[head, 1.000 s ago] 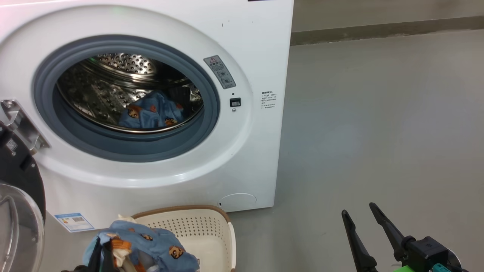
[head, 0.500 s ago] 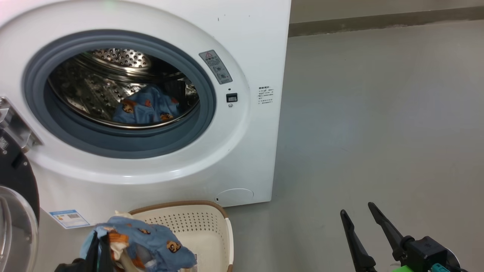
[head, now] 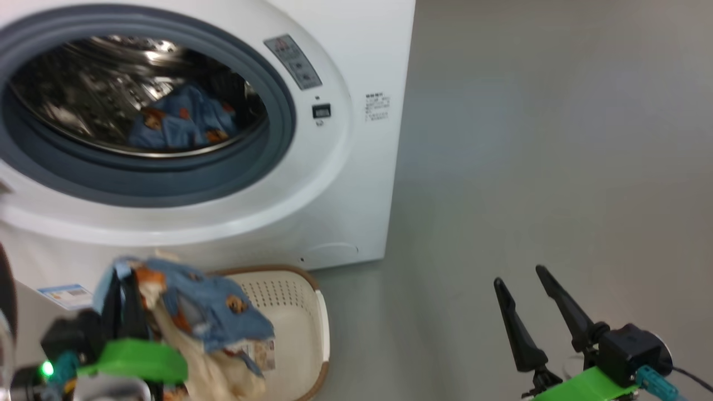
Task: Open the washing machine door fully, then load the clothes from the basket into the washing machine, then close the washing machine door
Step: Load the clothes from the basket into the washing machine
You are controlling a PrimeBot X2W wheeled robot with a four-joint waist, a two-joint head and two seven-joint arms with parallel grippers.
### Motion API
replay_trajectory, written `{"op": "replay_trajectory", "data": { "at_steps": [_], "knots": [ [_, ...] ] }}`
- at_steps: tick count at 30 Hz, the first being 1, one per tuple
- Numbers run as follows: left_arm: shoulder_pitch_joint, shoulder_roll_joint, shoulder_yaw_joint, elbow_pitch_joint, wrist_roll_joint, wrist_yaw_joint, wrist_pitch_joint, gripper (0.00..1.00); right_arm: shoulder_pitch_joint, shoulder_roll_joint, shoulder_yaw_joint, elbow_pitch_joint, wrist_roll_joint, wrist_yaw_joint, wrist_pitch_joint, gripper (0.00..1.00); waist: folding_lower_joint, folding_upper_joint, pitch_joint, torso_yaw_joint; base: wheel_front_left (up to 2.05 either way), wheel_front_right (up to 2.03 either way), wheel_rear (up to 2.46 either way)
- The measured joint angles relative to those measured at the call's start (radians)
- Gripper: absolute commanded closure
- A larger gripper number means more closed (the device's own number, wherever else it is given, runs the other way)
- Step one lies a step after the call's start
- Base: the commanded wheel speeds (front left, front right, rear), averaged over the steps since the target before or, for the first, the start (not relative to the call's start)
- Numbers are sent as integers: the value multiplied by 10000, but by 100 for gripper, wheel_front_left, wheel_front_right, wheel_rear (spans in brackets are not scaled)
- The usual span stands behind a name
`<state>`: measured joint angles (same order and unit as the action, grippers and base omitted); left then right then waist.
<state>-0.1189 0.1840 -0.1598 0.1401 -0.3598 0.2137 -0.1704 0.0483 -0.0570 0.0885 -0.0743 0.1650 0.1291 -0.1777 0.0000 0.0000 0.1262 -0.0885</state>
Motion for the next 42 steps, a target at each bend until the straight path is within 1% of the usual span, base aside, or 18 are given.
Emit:
{"op": "replay_trajectory", "data": {
  "at_steps": [4,9,16,18,22,24,27,34,36,39,42],
  "knots": [
    [-1171,88,65,602,-84,-263,36,100,-367,-23,21,67,82,0,-144,0,0,0,559,-142,0,0,0],
    [-2697,230,171,1450,-330,-527,368,100,-990,-42,182,274,249,0,-420,0,0,0,1301,-356,0,0,0],
    [-4707,805,376,2522,-583,-951,1189,100,-1853,-36,405,650,616,0,-671,0,0,0,2295,-859,0,0,0],
    [-4963,899,410,2644,-587,-951,1312,100,-1978,-33,453,713,709,0,-717,0,0,0,2427,-963,0,0,0],
    [-5898,1325,522,3026,-619,-966,1935,100,-2379,0,573,903,936,0,-723,0,0,0,2914,-1414,0,0,0],
    [-6350,1563,610,3168,-673,-1051,2270,100,-2548,6,596,884,989,0,-723,0,0,0,3158,-1642,0,0,0],
    [-7005,1942,694,3361,-725,-1129,2865,100,-2759,31,660,844,1162,0,-723,0,0,0,3511,-1971,0,0,0],
    [-8263,2642,734,3647,-790,-1139,4466,100,-3017,58,869,796,1636,0,-725,0,0,0,4241,-2646,0,0,0],
    [-8545,2853,744,3664,-792,-1124,4853,100,-3022,61,886,790,1649,0,-725,0,0,0,4437,-2800,0,0,0],
    [-8984,3112,767,3670,-790,-1026,5323,100,-3132,65,963,794,1992,0,-725,0,0,0,4721,-2993,0,0,0],
    [-9365,3507,821,3678,-658,-857,5505,100,-3303,73,1087,794,2080,0,-725,0,0,0,4969,-3188,0,0,0]
  ]
}}
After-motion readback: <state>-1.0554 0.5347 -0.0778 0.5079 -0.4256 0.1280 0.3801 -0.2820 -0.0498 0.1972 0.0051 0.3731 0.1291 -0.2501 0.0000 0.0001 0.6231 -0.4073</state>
